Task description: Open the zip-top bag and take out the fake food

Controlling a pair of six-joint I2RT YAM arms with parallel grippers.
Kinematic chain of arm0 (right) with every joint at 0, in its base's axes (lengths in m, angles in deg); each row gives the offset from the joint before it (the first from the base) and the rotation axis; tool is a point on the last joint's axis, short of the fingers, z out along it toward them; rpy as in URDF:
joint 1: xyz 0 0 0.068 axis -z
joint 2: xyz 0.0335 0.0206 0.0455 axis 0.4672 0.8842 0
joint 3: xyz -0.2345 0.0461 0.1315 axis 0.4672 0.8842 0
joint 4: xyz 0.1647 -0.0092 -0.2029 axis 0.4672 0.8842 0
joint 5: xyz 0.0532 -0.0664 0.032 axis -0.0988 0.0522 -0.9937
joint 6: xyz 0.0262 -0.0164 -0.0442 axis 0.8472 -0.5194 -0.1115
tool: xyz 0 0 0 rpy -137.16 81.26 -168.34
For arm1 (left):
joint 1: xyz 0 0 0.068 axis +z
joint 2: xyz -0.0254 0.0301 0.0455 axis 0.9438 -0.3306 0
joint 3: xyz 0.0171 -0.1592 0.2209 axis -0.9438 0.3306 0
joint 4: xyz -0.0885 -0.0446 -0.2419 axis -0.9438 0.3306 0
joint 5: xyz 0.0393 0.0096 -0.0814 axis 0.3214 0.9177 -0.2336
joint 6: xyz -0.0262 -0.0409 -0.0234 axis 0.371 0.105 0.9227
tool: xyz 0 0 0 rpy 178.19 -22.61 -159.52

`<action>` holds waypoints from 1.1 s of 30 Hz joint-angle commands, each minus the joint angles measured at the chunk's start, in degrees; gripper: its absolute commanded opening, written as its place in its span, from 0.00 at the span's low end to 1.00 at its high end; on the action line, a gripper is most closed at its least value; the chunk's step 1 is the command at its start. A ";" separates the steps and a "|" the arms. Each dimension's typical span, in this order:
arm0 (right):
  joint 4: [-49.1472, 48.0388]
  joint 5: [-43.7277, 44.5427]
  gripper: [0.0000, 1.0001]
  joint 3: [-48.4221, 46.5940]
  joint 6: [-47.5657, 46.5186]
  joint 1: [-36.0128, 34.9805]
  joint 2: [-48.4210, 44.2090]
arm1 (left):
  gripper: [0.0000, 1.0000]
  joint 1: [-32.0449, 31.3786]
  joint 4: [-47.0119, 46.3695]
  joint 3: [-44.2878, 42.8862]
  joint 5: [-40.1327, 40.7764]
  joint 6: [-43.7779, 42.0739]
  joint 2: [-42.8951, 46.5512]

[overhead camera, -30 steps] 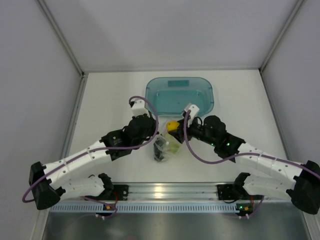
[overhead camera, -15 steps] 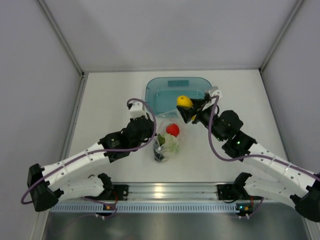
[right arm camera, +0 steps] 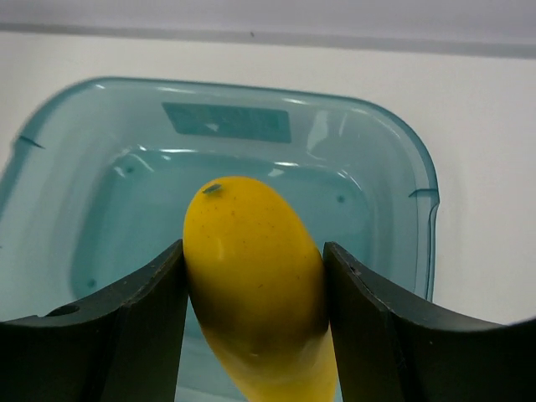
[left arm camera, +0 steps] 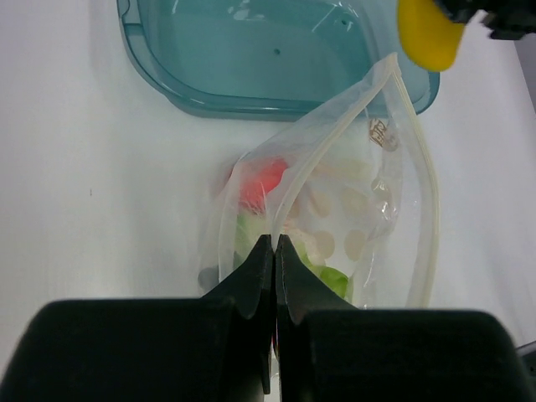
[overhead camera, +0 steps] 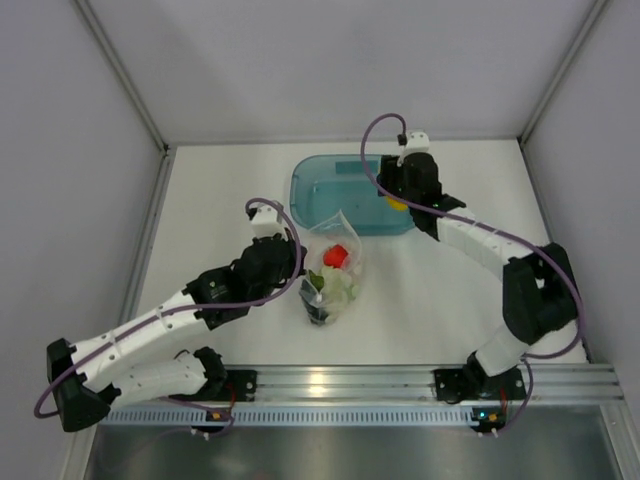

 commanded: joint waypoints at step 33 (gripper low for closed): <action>18.17 -24.67 0.63 -4.36 12.09 -3.32 -7.42 | 0.00 0.05 0.74 -2.69 -2.64 2.18 4.04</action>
